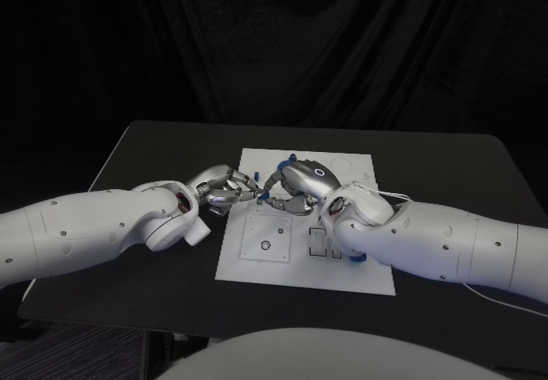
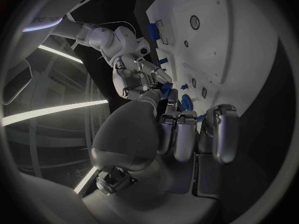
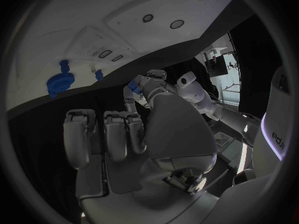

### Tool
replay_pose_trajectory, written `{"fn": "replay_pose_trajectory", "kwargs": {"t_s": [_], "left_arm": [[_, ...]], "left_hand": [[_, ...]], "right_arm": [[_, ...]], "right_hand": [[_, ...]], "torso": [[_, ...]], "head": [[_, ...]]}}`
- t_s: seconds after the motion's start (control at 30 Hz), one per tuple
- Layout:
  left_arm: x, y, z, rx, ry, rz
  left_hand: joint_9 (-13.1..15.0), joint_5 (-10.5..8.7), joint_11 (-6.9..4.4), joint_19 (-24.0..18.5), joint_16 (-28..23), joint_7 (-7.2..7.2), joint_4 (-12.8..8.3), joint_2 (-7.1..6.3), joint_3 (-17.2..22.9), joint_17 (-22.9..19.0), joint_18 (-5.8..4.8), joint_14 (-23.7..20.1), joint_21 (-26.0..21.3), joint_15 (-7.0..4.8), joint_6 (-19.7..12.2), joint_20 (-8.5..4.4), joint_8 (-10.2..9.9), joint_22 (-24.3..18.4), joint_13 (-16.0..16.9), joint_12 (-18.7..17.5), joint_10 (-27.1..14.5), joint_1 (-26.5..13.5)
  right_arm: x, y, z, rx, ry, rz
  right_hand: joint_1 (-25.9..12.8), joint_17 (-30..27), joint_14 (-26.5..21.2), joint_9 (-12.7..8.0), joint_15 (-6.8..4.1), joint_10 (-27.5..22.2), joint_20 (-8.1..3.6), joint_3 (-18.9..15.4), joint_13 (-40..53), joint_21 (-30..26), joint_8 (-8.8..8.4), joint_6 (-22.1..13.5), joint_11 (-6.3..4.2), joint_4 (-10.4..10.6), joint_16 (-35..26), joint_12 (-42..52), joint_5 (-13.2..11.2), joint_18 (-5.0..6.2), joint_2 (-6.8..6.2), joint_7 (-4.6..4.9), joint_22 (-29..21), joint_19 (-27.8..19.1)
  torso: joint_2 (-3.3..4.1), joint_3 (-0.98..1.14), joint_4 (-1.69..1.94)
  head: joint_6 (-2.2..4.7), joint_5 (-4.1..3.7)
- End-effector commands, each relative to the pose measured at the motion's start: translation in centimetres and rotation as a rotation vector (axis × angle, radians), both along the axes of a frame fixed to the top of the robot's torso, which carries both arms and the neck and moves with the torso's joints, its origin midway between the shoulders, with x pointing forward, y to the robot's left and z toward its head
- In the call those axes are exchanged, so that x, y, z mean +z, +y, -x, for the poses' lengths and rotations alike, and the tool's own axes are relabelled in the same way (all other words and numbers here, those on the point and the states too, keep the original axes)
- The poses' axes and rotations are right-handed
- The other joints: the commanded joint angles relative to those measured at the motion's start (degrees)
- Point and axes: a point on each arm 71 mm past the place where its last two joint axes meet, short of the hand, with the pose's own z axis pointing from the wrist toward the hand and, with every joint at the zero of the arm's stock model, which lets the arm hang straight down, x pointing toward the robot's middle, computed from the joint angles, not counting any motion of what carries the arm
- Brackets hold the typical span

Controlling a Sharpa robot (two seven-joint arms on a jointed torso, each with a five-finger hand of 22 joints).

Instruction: Assemble the parts on the task board

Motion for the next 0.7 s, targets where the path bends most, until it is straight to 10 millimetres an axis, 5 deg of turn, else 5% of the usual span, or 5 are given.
{"fn": "replay_pose_trajectory", "kwargs": {"t_s": [0.03, 0.23, 0.7], "left_arm": [[0.19, -0.58, 0.11, -0.035, -0.017, 0.020], [0.11, -0.68, 0.06, -0.037, -0.010, 0.017], [-0.22, -0.88, 0.05, -0.043, 0.027, 0.000]], "left_hand": [[0.7, 1.33, -0.59, 2.2, 0.2, -0.33, -0.5, 0.06, 0.8, 15.1, -0.02, 6.0, 0.3, -0.58, 0.7, -0.64, 0.9, 12.3, 14.9, 0.2, 5.9, 1.0], [1.7, 2.52, -1.04, 2.2, 0.2, -0.80, -1.8, -0.48, 2.3, 15.1, -0.05, 6.0, 0.4, -0.98, 1.4, -1.08, 2.7, 12.3, 14.9, 0.2, 5.9, 2.2], [3.7, -1.63, -1.44, 2.1, 0.2, -1.23, -1.9, -1.54, 2.6, 15.1, 0.00, 6.0, 0.1, -1.38, 0.7, -1.51, 4.8, 12.2, 14.9, 0.2, 5.9, 0.9]], "right_arm": [[0.22, 0.03, -0.01, -0.005, -0.012, -0.017], [0.33, 0.23, 0.17, 0.003, -0.016, -0.026], [0.38, 0.43, 0.09, -0.004, -0.022, -0.033]], "right_hand": [[0.3, 15.1, 6.0, 0.0, -0.36, 6.1, -0.41, 0.4, 15.1, 0.0, -0.02, 0.1, -0.34, 0.1, 0.1, 0.2, -0.1, -0.80, 0.60, -0.39, 14.4, 4.9], [0.3, 15.1, 6.0, 0.0, -0.35, 6.1, -0.43, 0.4, 15.1, 0.1, -0.17, -0.1, -0.31, 0.1, 0.1, 0.2, -0.1, -0.81, 0.60, -0.33, 14.4, 4.9], [0.4, 15.1, 6.0, 0.0, -0.27, 6.1, -0.41, 0.6, 15.1, -0.2, -0.59, -0.7, -0.16, -0.1, 0.1, 0.2, -0.3, -0.74, 0.67, -0.13, 14.3, 4.8]], "torso": [[0.00, 0.01, 0.00], [0.01, 0.01, -0.03], [0.01, 0.00, 0.01]], "head": [[0.01, 0.12], [0.01, 0.16], [0.01, 0.15]]}}
